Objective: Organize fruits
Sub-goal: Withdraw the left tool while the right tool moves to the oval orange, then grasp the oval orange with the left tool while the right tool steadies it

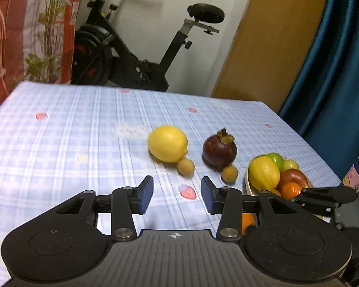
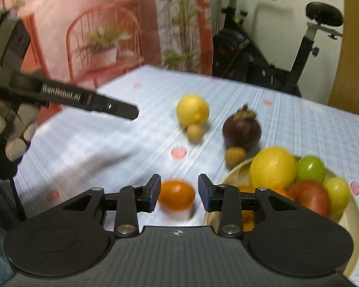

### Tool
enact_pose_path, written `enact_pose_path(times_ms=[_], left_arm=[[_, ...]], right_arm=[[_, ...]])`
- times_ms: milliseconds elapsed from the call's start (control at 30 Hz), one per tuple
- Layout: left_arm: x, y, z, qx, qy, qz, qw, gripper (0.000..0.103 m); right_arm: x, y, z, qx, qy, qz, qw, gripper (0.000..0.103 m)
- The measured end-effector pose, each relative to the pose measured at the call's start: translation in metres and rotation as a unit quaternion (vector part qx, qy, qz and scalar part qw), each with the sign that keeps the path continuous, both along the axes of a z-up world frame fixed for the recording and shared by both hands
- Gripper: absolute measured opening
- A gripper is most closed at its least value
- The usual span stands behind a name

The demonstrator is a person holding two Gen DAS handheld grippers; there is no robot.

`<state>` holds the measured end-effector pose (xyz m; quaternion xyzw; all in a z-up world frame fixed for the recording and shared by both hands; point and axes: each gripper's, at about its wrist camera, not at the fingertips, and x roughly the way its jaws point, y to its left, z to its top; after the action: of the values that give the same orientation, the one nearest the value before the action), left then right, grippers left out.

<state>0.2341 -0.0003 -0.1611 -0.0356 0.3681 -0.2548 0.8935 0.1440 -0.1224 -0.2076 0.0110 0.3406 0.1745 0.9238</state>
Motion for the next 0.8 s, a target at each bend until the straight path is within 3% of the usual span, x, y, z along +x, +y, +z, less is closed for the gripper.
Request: enact_pose_path(times_ms=[200,500,800], left_arm=[[-0.013,-0.015,-0.014,-0.031,0.021,-0.031,0.9988,0.052],[-0.025,-0.029,-0.041,-0.051,0.073,-0.056,0.9945,0.052],[-0.026,-0.033,-0.055,-0.066,0.095,-0.055,0.9918,0.051]], right_arm=[[0.007,0.017,-0.01,-0.035,0.007,0.01,0.999,0.05],[0.007,0.033,-0.023,-0.057,0.005,0.023,0.998,0.049],[0.004,0.026,-0.029,-0.035,0.008,0.011,0.999,0.049]])
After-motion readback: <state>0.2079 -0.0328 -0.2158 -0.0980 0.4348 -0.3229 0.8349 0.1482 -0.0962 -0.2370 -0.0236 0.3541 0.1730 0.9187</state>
